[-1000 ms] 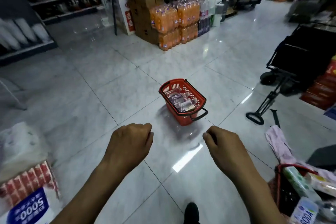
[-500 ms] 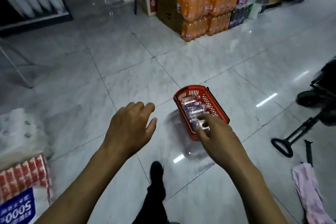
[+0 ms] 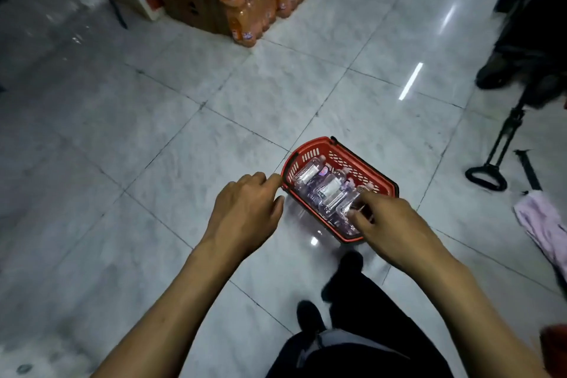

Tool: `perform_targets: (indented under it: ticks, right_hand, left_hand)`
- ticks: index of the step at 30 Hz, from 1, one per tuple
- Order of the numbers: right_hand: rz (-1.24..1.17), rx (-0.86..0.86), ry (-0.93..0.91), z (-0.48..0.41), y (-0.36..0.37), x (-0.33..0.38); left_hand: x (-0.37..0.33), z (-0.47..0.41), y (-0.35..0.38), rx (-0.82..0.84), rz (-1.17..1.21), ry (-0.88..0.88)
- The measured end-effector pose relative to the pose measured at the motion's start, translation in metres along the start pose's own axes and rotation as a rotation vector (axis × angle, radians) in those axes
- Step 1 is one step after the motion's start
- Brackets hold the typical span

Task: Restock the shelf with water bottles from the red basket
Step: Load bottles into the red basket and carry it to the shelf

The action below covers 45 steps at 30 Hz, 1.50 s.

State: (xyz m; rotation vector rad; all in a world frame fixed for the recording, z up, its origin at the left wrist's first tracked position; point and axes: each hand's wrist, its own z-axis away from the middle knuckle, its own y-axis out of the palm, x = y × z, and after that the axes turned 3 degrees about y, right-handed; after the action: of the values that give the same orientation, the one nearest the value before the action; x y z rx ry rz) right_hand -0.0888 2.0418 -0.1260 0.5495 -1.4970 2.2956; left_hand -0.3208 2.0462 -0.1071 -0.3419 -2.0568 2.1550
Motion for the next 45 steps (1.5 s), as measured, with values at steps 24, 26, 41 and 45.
perform_targets:
  ticks: [24, 26, 41, 45]
  right_hand:
    - [-0.404, -0.109, 0.839, -0.315, 0.131, -0.155]
    - [-0.486, -0.155, 0.900, -0.329, 0.148, -0.178]
    - [-0.563, -0.430, 1.489, -0.355, 0.376, -0.322]
    - [-0.670, -0.416, 1.468, -0.344, 0.382, -0.344]
  left_hand:
    - [0.042, -0.390, 0.295, 0.584, 0.034, 0.479]
    - [0.057, -0.412, 0.329, 0.627, 0.109, 0.406]
    - [0.145, -0.445, 0.573, 0.666, 0.283, -0.246]
    - [0.140, -0.443, 0.576, 0.631, 0.221, -0.275]
